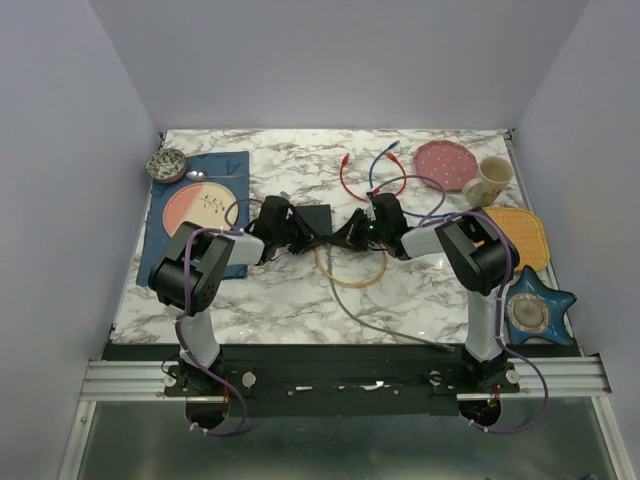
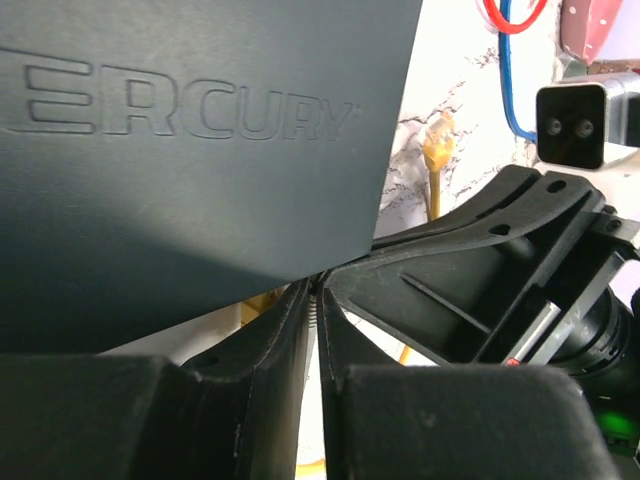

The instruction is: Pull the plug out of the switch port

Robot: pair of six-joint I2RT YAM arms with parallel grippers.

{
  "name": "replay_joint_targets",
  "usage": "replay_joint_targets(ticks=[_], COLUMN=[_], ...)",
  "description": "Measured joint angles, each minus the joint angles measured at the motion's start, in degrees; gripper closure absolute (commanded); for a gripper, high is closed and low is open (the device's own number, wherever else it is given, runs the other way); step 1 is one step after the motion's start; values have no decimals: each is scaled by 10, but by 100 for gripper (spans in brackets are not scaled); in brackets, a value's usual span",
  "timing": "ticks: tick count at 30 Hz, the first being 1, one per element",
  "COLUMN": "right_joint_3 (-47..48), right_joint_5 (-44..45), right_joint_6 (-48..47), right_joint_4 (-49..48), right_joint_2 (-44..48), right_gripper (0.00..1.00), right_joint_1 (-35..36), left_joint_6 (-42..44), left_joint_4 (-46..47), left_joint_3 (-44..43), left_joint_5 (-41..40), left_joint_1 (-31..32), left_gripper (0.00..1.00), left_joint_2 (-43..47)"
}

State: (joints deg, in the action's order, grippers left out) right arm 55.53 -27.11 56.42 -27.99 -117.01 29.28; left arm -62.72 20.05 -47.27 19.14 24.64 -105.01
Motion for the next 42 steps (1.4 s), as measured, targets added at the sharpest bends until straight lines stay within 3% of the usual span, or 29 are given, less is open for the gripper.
replay_joint_targets(ticks=[25, 35, 38, 42], right_joint_3=[-1, -45, -54, -56], right_joint_5=[1, -191, -188, -103], right_joint_6=[-85, -76, -80, -120], right_joint_4=[40, 101, 119, 207], right_joint_2=[19, 21, 38, 108], right_gripper=[99, 99, 99, 99], right_joint_1=[-3, 66, 63, 62], left_joint_6=[-55, -80, -83, -84], left_joint_4=[-48, -7, 1, 21], left_joint_3=[-42, -43, -43, -36], left_joint_5=[14, -37, -40, -38], left_joint_1=[0, -18, -21, -25], left_gripper=[78, 78, 78, 75], left_joint_2=[-23, -28, -28, -22])
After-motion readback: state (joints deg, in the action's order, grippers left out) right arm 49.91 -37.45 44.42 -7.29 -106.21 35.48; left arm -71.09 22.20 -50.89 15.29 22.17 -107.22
